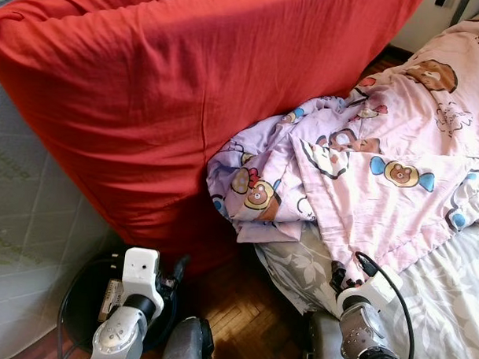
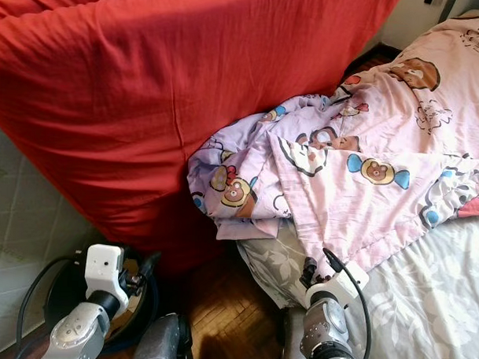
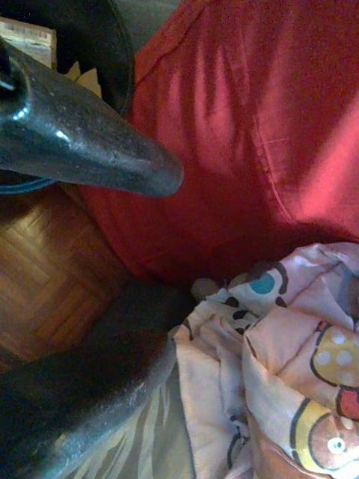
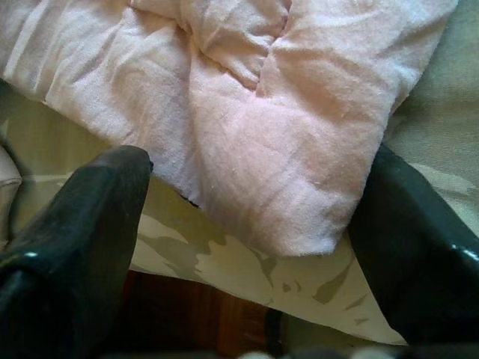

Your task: Clean up the room

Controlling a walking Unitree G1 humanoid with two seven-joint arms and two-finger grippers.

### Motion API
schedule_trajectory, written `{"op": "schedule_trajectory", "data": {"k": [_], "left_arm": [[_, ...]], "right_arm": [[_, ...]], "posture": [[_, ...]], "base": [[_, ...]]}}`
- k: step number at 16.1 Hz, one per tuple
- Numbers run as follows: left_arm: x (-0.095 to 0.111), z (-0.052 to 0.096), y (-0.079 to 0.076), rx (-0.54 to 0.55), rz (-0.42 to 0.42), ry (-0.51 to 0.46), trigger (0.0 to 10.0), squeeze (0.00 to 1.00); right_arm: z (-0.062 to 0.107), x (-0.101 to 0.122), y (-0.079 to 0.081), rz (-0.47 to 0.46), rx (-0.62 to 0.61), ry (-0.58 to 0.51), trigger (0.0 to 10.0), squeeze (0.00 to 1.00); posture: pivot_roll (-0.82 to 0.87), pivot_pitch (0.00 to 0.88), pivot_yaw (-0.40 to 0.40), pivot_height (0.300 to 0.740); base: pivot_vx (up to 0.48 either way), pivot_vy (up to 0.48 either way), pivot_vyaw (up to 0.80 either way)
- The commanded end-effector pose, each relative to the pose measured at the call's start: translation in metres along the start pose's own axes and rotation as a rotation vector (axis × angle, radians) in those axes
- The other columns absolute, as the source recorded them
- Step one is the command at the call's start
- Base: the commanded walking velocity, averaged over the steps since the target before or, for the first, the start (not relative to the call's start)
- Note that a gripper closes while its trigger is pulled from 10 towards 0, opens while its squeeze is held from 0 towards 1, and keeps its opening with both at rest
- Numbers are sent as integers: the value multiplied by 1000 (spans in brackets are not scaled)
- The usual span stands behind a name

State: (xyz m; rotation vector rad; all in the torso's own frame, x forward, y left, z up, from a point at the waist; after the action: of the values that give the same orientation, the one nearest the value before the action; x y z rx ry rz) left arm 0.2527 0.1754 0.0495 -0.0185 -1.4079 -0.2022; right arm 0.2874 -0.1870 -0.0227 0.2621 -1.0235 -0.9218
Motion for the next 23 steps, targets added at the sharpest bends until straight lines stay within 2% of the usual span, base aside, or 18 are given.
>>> {"op": "schedule_trajectory", "data": {"k": [1,2,3,13,23], "left_arm": [[-2,4,5,5,-29,19,10000,0],[-1,5,6,7,-31,19,10000,0],[-1,6,7,10,-34,21,10000,0],[0,7,7,12,-40,23,10000,0],[0,2,5,12,-35,20,10000,0]], "right_arm": [[1,-8,-1,-28,-12,30,10000,0],[1,-7,0,-35,-9,25,10000,0],[1,-6,4,-46,6,12,0,0],[0,-1,2,-72,0,-16,0,0],[0,3,-2,-57,-9,-25,0,0]], "posture": [[132,182,137,615],[132,182,137,615],[135,183,139,615],[140,187,141,615],[128,167,129,615]], "base": [[0,0,0],[0,0,0],[0,0,0],[0,0,0],[0,0,0]]}}
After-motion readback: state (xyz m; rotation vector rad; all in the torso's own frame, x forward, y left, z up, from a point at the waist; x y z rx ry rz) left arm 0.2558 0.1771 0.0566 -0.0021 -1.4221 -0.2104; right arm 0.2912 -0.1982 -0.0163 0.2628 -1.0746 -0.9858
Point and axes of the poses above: a point about 5 cm out from each wrist's last joint towards the gripper, its own z axis pointing back from the gripper into the wrist, its own x axis along the axis of the wrist's last joint, y = z × x, the point moved 1 cm from there along -z, pointing out of the wrist towards the gripper, and after that the axes turned 8 degrees about -z, right-handed, at the moved point
